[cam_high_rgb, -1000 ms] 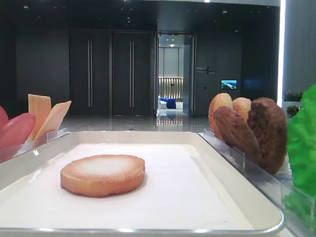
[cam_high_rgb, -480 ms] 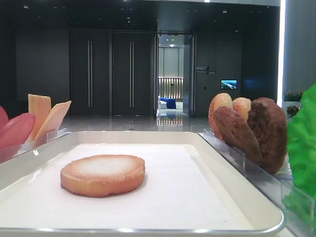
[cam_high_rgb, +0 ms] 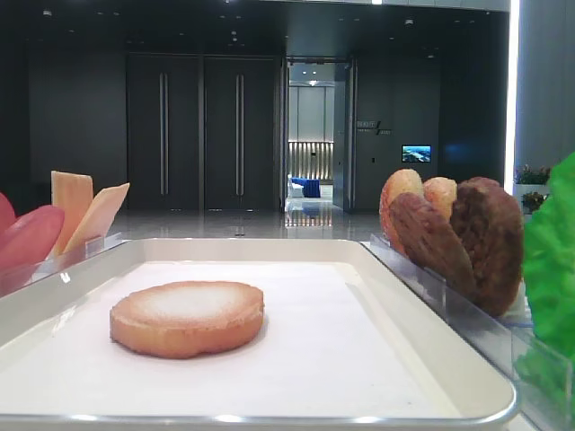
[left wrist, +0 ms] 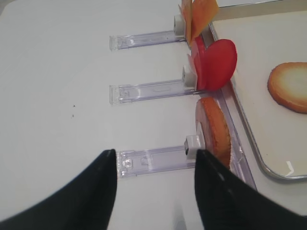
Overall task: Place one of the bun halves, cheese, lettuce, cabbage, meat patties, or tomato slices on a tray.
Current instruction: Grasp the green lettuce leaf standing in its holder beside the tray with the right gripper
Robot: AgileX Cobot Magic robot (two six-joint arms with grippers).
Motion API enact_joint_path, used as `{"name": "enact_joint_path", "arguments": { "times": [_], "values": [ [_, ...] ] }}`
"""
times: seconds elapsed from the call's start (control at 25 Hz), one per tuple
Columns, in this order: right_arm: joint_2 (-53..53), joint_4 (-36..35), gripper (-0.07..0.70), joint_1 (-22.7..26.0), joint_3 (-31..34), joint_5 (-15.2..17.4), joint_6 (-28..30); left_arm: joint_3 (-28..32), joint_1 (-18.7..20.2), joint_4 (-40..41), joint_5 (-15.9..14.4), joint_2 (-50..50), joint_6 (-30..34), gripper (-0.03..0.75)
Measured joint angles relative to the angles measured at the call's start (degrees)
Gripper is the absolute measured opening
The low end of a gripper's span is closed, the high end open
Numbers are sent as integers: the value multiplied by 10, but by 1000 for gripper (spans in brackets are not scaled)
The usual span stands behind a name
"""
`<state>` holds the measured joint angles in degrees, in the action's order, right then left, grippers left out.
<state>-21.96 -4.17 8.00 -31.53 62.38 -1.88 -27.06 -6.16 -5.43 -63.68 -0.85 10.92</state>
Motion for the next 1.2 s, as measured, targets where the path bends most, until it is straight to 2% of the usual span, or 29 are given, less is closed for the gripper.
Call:
{"name": "enact_joint_path", "arguments": {
  "times": [0.12, 0.2, 0.28, 0.4, 0.52, 0.6, 0.64, 0.76, 0.84, 0.96, 1.08, 1.2],
  "values": [
    [-173, 0, 467, 0, -68, 9, 19, 0, 0, -1, 0, 0, 0, 399],
    [-297, 0, 467, 0, -124, 40, 30, 0, 0, -1, 0, 0, 0, 399],
    [-370, 0, 466, 0, -172, 59, 34, 0, 0, -1, 0, 0, 0, 398],
    [-426, 0, 465, 0, -219, 66, 33, 0, 0, -1, 0, 0, 0, 398],
    [-436, -2, 465, -2, -228, 71, 24, 0, 0, -1, 0, 0, 0, 398],
    [-436, -5, 463, -23, -230, 74, 5, 0, 0, -1, 0, 0, 0, 398],
    [-436, -8, 458, -41, -231, 74, -9, 0, 0, -1, 0, 0, 0, 398],
    [-446, -12, 448, -141, -233, 74, -80, 0, 0, -1, 0, 0, 0, 398],
    [-467, -5, 445, -241, -239, 74, -146, 0, 0, -1, 0, 0, 0, 398],
    [-509, 31, 445, -359, -257, 74, -233, 0, 0, -1, 0, 0, 0, 398],
    [-541, 51, 445, -425, -281, 73, -288, 0, 0, -1, 0, 0, 0, 395],
    [-552, 56, 445, -450, -291, 73, -312, 0, 0, -1, 0, 0, 0, 384]
  ]
}}
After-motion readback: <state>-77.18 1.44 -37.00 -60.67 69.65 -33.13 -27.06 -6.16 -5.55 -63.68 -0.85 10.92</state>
